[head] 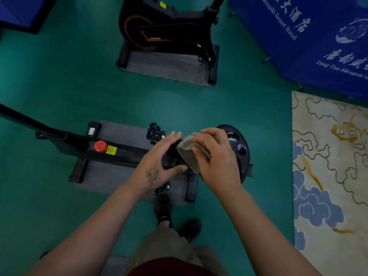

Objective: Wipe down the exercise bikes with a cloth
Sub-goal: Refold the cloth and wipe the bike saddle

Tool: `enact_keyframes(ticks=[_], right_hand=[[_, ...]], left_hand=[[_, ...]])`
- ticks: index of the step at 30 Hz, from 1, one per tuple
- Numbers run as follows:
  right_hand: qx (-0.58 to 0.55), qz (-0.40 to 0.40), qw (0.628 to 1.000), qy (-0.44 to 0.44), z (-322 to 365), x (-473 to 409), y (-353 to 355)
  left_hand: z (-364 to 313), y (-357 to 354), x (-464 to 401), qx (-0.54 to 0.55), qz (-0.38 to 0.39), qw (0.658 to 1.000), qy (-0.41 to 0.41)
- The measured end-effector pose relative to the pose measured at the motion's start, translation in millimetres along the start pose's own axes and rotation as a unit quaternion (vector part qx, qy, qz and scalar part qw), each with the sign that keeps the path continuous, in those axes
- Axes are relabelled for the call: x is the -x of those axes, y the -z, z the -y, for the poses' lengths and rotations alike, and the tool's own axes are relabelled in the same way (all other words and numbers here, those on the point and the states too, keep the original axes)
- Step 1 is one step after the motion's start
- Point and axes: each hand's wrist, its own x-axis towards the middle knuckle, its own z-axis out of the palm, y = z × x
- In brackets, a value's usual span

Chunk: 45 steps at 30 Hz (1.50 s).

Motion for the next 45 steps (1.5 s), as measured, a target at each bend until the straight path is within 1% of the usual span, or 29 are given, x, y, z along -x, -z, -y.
enact_keyframes(ticks=[3, 6, 11, 16, 22, 27, 32, 35, 38, 40, 42, 45], right_hand=[[0.047, 0.022, 0.998, 0.023, -1, 0, -12], [0.072, 0.022, 0.997, 0.022, -1, 2, -15], [0.06, 0.012, 0.998, 0.007, -2, 1, -22], [0.03, -0.003, 1.0, 0.01, 0, -9, -30], [0.048, 0.021, 0.998, 0.036, -11, -6, -22], [0.072, 0.038, 0.996, 0.027, -26, -4, -10], [0.073, 0.047, 0.996, 0.032, -9, -13, -24], [0.067, 0.064, 0.995, 0.04, 1, -20, -32], [0.06, 0.082, 0.994, 0.036, -5, -20, -24], [0.076, 0.094, 0.992, 0.036, -15, -16, -13], [0.092, 0.094, 0.991, 0.021, -27, -11, -3], [0.109, 0.069, 0.992, -0.002, -29, -4, 2]], left_hand=[[5, 3, 1, 0.001, 0.006, 1.0, -0.014], [9, 7, 2, 0.002, 0.012, 1.0, -0.017], [16, 9, 0, 0.009, 0.012, 1.0, -0.014], [20, 6, -1, 0.016, -0.01, 1.0, -0.017], [21, 2, -2, 0.029, -0.025, 0.999, -0.018], [20, 1, -2, 0.023, -0.03, 0.999, -0.005], [22, -1, -4, 0.021, -0.025, 0.999, -0.017], [23, -2, -4, 0.025, -0.039, 0.999, -0.011], [21, -5, -3, 0.028, -0.047, 0.998, -0.021], [20, -6, -3, 0.032, -0.049, 0.998, -0.024], [21, -8, -3, 0.03, -0.053, 0.998, -0.021], [21, -8, -2, 0.032, -0.053, 0.998, -0.017]])
